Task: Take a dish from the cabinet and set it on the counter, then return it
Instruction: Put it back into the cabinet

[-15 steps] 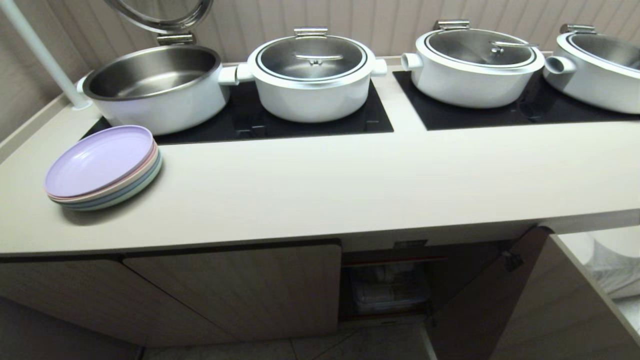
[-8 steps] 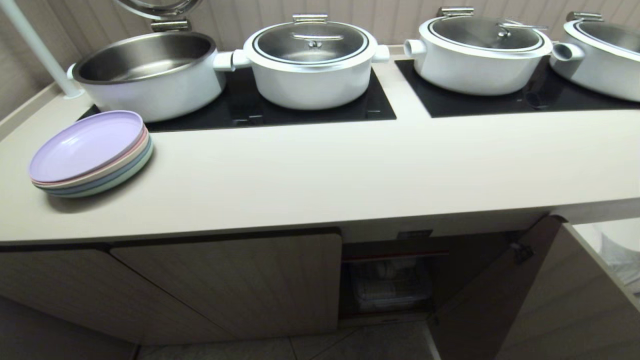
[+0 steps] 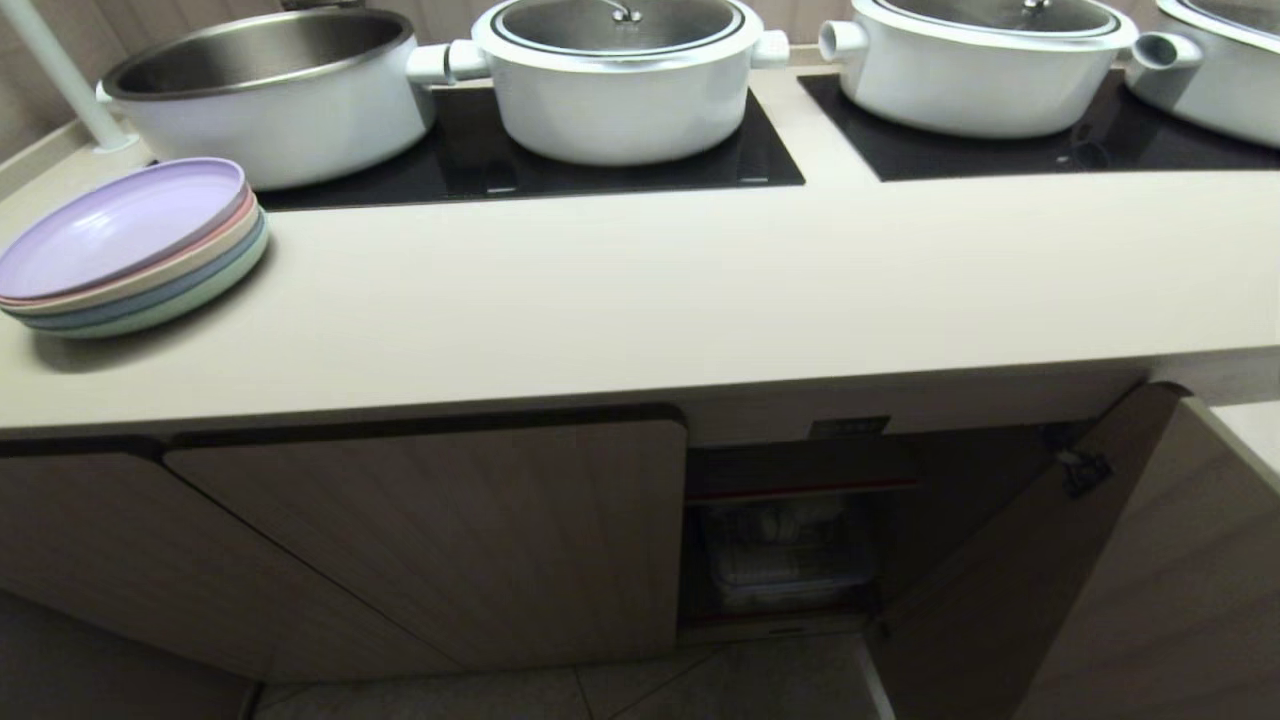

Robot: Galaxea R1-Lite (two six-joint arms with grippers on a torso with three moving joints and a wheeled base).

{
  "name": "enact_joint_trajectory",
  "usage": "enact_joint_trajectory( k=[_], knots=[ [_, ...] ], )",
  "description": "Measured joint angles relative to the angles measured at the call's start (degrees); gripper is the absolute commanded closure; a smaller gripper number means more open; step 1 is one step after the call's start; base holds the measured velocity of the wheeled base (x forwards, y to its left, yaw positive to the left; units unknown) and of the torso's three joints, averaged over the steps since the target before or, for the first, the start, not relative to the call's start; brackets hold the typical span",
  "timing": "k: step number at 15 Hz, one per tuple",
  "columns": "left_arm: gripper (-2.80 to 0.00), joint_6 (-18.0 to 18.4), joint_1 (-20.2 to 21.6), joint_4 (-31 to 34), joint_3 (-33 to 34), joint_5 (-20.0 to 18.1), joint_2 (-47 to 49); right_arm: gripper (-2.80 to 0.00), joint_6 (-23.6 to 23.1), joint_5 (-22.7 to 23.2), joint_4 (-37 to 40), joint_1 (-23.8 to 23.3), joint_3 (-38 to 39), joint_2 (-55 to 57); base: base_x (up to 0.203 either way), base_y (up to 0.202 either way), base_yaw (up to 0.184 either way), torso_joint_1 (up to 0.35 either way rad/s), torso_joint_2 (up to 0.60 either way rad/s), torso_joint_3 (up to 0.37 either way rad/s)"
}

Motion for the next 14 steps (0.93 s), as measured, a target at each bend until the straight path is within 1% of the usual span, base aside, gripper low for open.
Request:
enact_joint_trajectory(
  k=[7,14],
  knots=[
    [0.0,0.0,0.0,0.03,0.0,-0.02,0.0,0.0,-0.05,0.08,-0.05,-0.02,0.22,0.13,0.0,0.0,0.0,-0.232,0.52,0.286],
    [0.0,0.0,0.0,0.0,0.0,0.0,0.0,0.0,-0.07,0.08,-0.15,0.0,0.44,0.3,0.0,0.0,0.0,-0.197,0.49,0.285]
  ],
)
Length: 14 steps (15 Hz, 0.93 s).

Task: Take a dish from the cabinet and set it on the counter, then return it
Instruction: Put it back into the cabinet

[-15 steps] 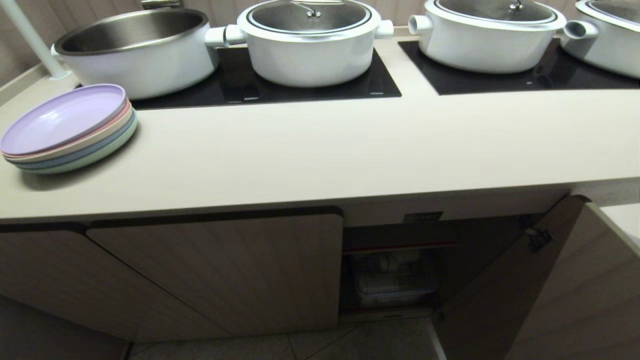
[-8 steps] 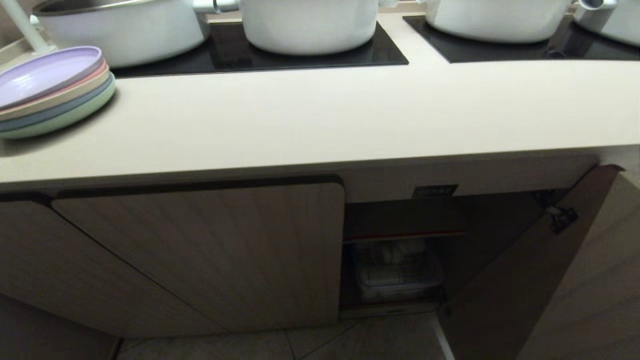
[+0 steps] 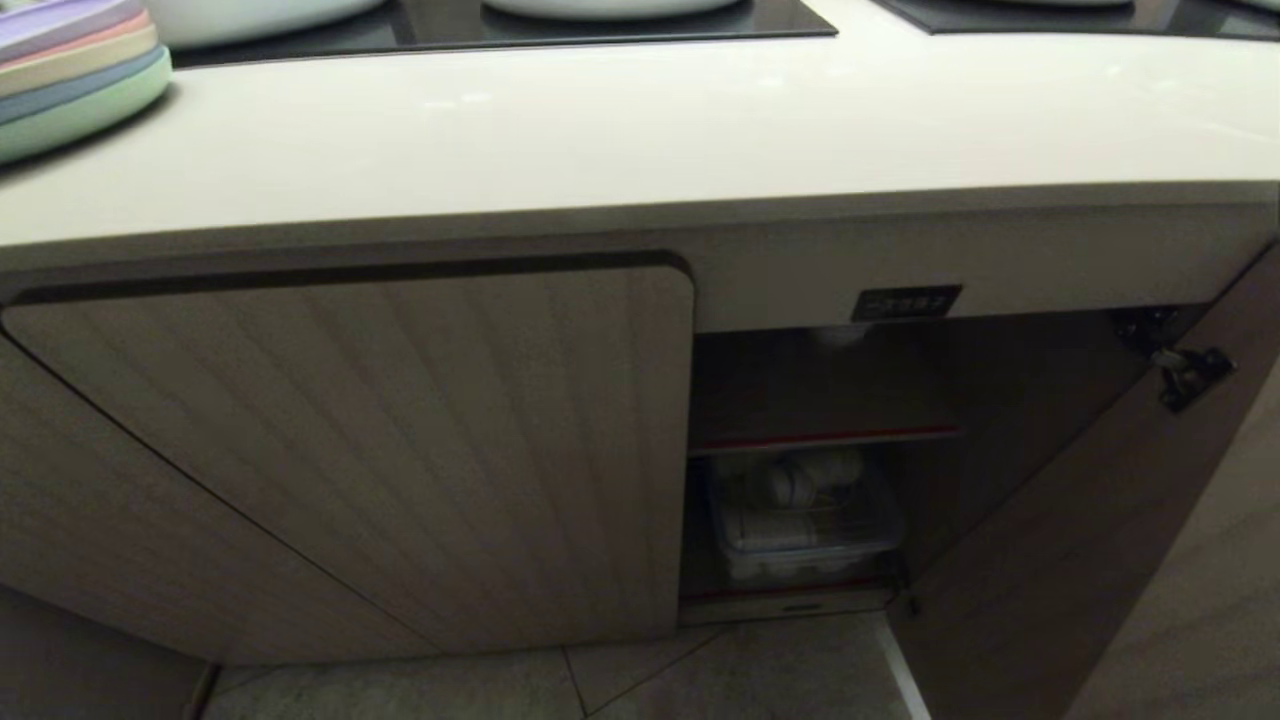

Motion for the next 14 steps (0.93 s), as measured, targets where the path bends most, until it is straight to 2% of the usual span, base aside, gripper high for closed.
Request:
enact_joint_trajectory(
  k=[9,14],
  knots=[
    [0.0,0.0,0.0,0.07,0.0,-0.02,0.0,0.0,-0.02,-0.06,0.0,0.02,0.41,0.39,0.0,0.0,0.0,-0.146,0.45,0.301],
    [0.0,0.02,0.0,0.02,0.0,-0.02,0.0,0.0,-0.04,-0.07,0.0,0.09,0.52,0.39,0.0,0.0,0.0,-0.026,0.11,0.083]
  ],
)
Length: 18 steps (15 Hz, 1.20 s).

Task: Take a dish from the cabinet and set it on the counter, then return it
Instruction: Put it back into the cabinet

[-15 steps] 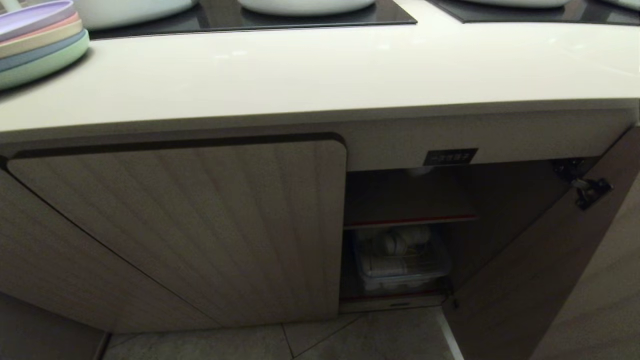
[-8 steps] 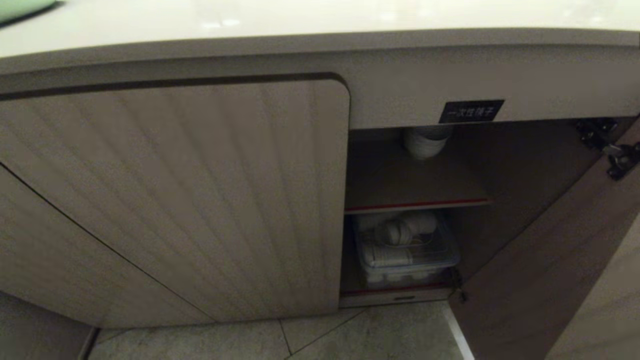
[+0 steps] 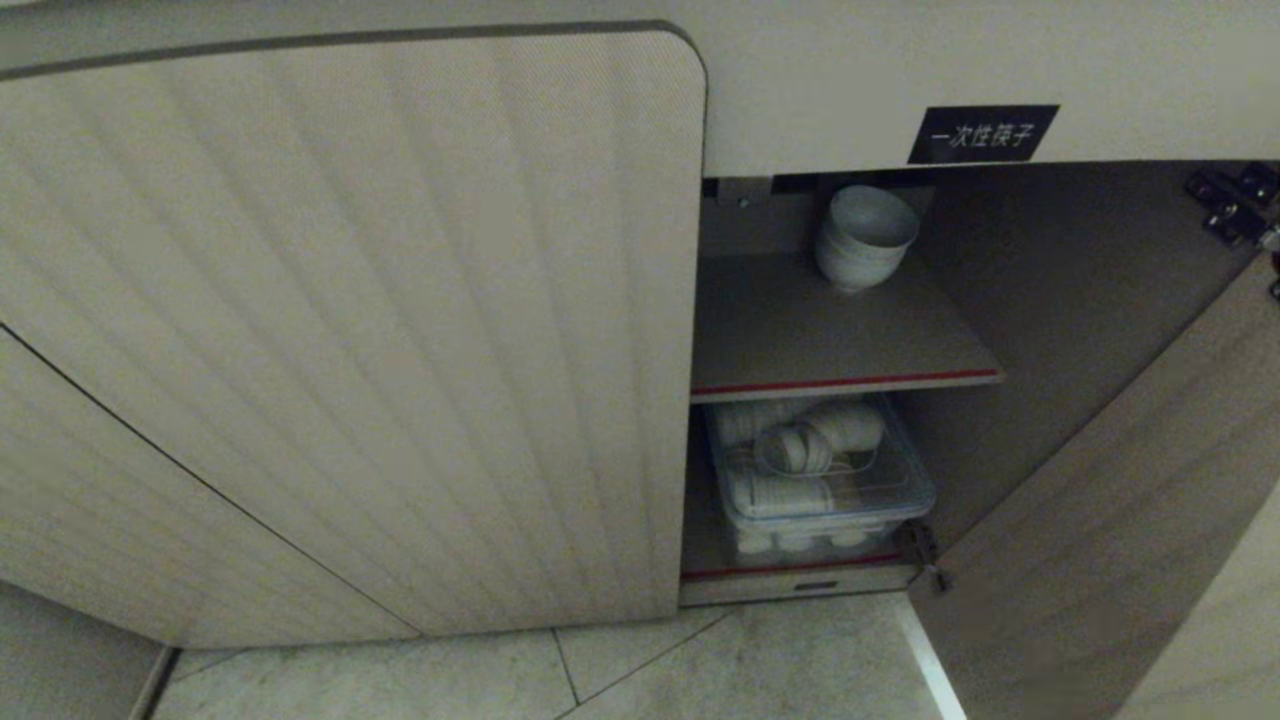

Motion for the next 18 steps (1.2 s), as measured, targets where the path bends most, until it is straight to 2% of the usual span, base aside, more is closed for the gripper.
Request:
enact_joint_trajectory(
  k=[10,18],
  knots=[
    [0.0,-0.02,-0.02,0.02,0.0,0.02,0.0,0.0,-1.31,0.01,-0.88,0.71,-0.38,0.9,0.0,0.0,0.0,0.0,0.0,0.0],
    [0.0,-0.02,0.0,0.0,0.0,0.02,0.0,0.0,-2.41,0.25,-6.66,3.14,-0.38,4.81,0.0,0.0,0.0,0.0,0.0,0.0]
  ],
)
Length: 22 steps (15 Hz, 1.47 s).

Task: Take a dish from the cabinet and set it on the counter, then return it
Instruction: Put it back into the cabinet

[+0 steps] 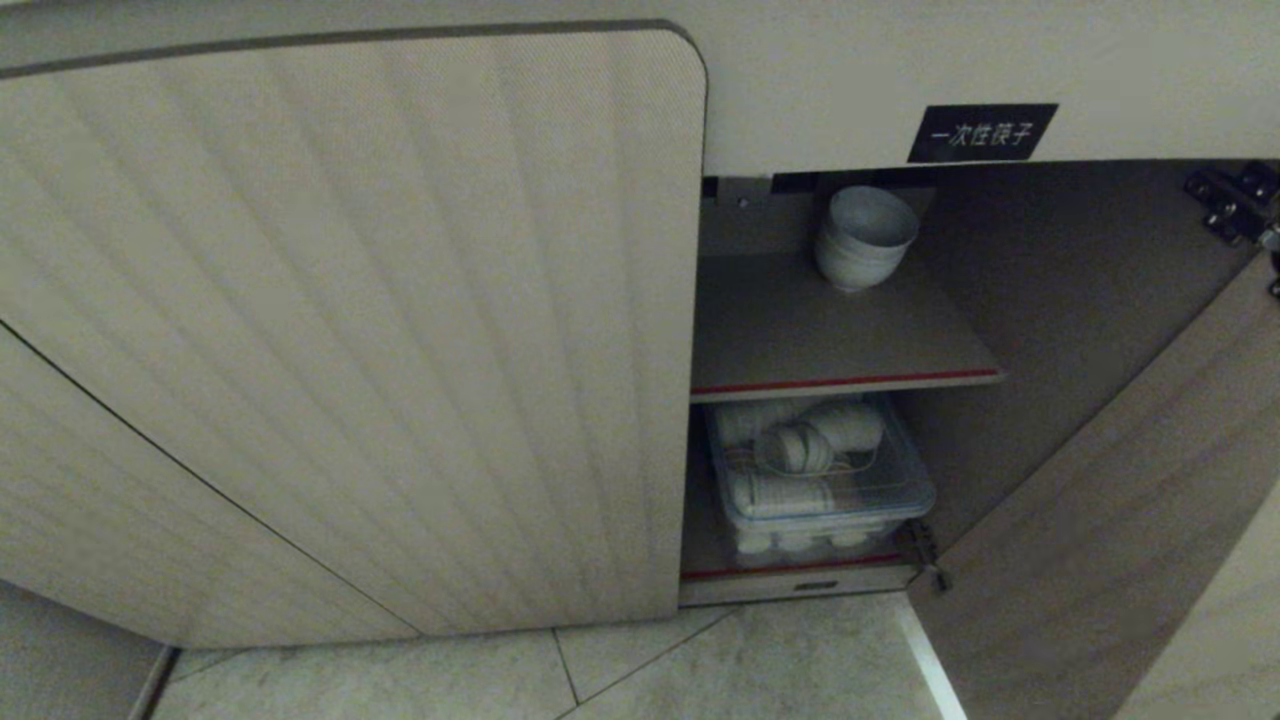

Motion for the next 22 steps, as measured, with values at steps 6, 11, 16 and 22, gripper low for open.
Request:
enact_joint_trajectory(
  k=[6,11,16,22],
  knots=[
    [0.0,0.0,0.0,0.0,0.0,0.0,0.0,0.0,0.04,-0.26,-8.95,1.13,-2.61,9.36,0.0,0.0,0.0,0.0,0.0,0.0],
    [0.0,0.01,0.0,0.0,0.0,-0.01,0.0,0.0,0.37,-0.32,-12.15,1.14,-6.61,16.65,0.0,0.0,0.0,0.0,0.0,0.0],
    [0.0,0.02,0.0,0.0,0.0,0.0,0.0,0.0,1.85,-0.32,-13.28,2.33,-13.22,23.97,0.0,0.0,0.0,0.0,0.0,0.0],
    [0.0,0.0,0.0,0.0,0.0,0.0,0.0,0.0,13.95,-7.49,-18.76,9.63,-18.88,31.92,0.0,0.0,0.0,0.0,0.0,0.0]
  ],
)
